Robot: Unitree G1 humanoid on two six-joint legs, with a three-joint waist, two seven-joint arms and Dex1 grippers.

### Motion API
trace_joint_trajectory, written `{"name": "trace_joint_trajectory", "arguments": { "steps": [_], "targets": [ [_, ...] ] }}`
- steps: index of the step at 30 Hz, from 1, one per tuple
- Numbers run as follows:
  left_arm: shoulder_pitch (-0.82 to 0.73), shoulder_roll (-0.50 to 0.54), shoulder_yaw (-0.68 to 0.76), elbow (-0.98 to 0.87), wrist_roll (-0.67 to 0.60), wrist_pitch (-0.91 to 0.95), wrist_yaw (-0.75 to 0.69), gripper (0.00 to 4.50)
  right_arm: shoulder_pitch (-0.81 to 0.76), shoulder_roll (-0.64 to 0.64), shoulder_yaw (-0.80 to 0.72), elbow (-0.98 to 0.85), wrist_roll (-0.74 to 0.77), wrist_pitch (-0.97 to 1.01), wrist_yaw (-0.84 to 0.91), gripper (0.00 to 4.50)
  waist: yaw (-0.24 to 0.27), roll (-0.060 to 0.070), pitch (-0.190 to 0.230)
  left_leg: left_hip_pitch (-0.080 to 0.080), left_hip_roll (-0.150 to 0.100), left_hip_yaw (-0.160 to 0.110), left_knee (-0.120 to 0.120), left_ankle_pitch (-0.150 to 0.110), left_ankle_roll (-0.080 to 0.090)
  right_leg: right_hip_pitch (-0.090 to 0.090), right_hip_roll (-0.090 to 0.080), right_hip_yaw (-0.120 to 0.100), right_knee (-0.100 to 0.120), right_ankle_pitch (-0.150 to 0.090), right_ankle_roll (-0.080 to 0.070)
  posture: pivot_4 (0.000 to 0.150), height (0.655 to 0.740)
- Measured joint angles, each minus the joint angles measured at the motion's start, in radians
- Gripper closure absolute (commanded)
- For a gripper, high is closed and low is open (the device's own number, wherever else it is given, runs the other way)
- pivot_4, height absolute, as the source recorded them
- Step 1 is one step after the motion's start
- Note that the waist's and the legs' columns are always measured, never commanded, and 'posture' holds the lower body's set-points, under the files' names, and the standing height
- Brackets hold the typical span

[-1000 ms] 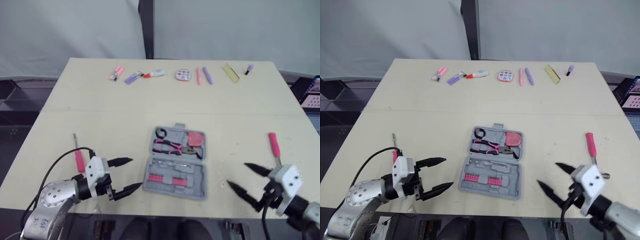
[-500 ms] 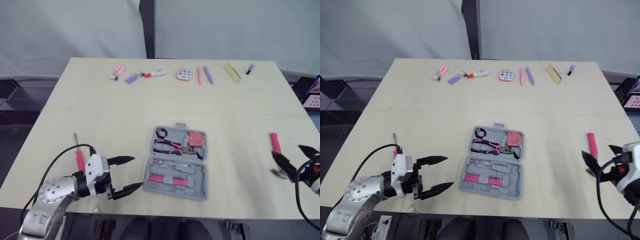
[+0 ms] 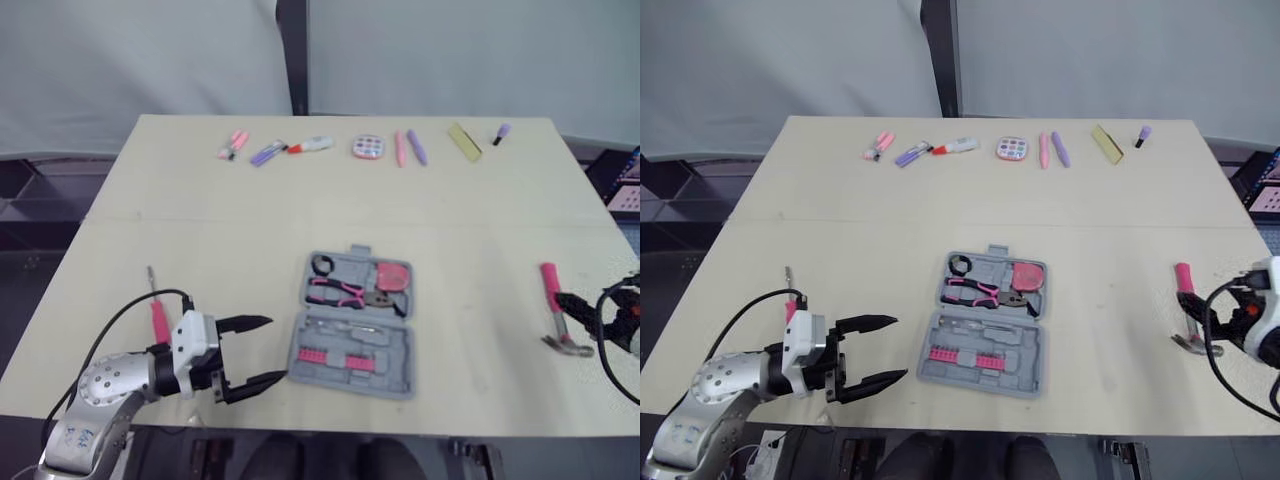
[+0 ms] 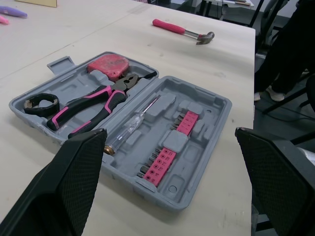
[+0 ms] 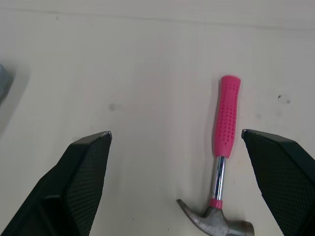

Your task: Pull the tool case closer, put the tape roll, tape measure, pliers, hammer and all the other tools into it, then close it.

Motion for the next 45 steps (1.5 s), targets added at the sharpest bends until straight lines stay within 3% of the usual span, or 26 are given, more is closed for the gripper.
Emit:
{"name": "trace_joint_trajectory", "arguments": {
  "steps": [9,22,45],
  "targets": [
    [0.004,-0.001,-0.010,0.000,0.007,-0.027,0.002,0.02,-0.182,-0.051,0.103,0.235,-0.058,0.120,-0.013,0.00,-0.002,0.001,0.001,-0.001,0.000,0.000,0.000,0.000,0.000,0.000,0.000,-0.001,0.000,0.000,0.000,0.150,0.7134],
    [0.038,-0.004,-0.020,0.000,0.020,-0.074,0.022,0.02,-0.279,-0.068,0.258,0.527,-0.188,-0.007,0.036,0.00,-0.003,0.002,0.001,-0.001,0.000,0.001,0.000,0.000,0.000,-0.001,0.000,-0.001,0.000,0.000,0.000,0.150,0.7134],
    [0.058,-0.003,-0.028,-0.014,0.020,-0.074,0.047,0.02,-0.304,-0.063,0.328,0.659,-0.253,-0.075,0.060,0.00,-0.001,0.004,0.002,-0.001,0.000,0.001,0.000,0.000,0.000,-0.001,0.000,-0.001,0.000,0.000,0.000,0.150,0.7134]
  ]
}}
